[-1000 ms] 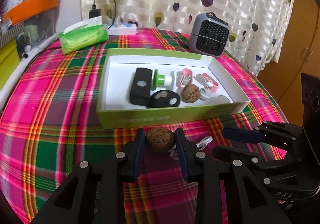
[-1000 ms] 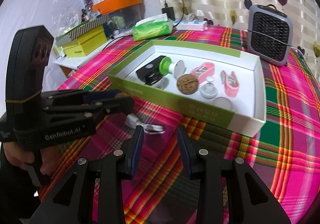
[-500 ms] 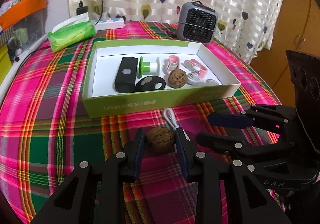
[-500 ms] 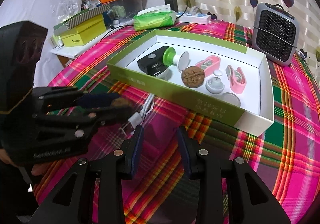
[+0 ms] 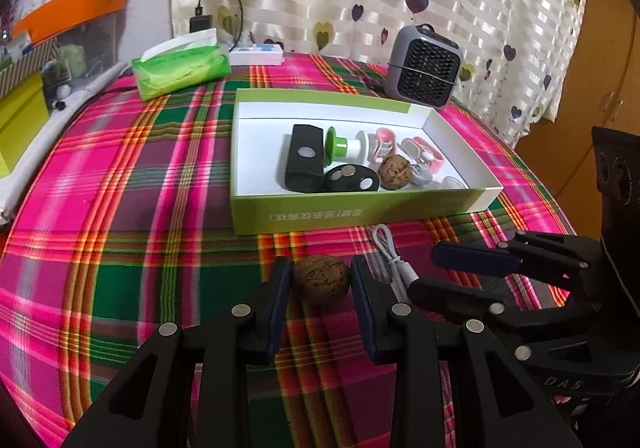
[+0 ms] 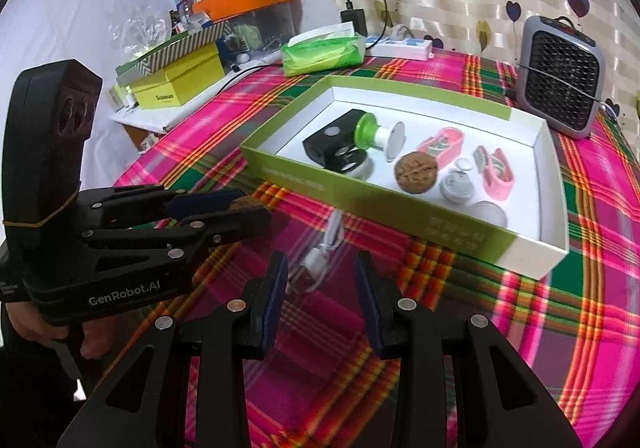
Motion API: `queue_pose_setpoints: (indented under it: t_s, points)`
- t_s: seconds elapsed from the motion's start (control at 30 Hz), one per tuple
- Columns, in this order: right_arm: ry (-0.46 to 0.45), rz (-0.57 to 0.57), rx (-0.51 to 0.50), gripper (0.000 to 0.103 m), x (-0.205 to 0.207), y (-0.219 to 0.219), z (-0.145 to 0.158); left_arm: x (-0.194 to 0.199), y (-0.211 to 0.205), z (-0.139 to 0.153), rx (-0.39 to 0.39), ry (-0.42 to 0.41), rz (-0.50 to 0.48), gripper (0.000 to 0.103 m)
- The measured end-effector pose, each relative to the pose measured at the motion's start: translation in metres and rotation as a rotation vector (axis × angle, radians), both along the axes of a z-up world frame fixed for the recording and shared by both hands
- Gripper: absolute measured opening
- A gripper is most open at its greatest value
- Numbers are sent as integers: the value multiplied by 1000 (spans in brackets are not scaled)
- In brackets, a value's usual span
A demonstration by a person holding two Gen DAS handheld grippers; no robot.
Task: Organize objects
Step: 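Grasp the walnut with the left tool while the right tool grasps the white cable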
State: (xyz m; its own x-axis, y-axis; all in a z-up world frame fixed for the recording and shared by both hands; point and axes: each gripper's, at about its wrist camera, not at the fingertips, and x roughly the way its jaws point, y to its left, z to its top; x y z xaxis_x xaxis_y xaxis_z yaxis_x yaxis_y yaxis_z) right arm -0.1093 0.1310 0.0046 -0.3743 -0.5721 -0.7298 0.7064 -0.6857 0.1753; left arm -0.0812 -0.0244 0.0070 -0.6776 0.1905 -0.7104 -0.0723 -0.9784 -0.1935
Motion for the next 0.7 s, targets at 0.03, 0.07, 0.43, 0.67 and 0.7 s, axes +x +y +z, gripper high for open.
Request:
queue_pose_setpoints:
  t_s: [0.03,0.07,0.43,0.67,0.7]
  points:
    - [-2,3,5,36,0,-2,-1,0,-1,0,2,1,1,29]
    - [-4,5,12,36,1,-5,-3,1,-3,0,4,3,2,29]
    - [23,-31,97,27,-3,-18,-12,4,-7,-1,11,7,-2,29]
    - [35,-35,104,17,0,-15,-11,5,-4,0,7,10,-11,29]
    - [35,-35,102,17,0,-14,-11,5,-4,0,8,9,-11,29]
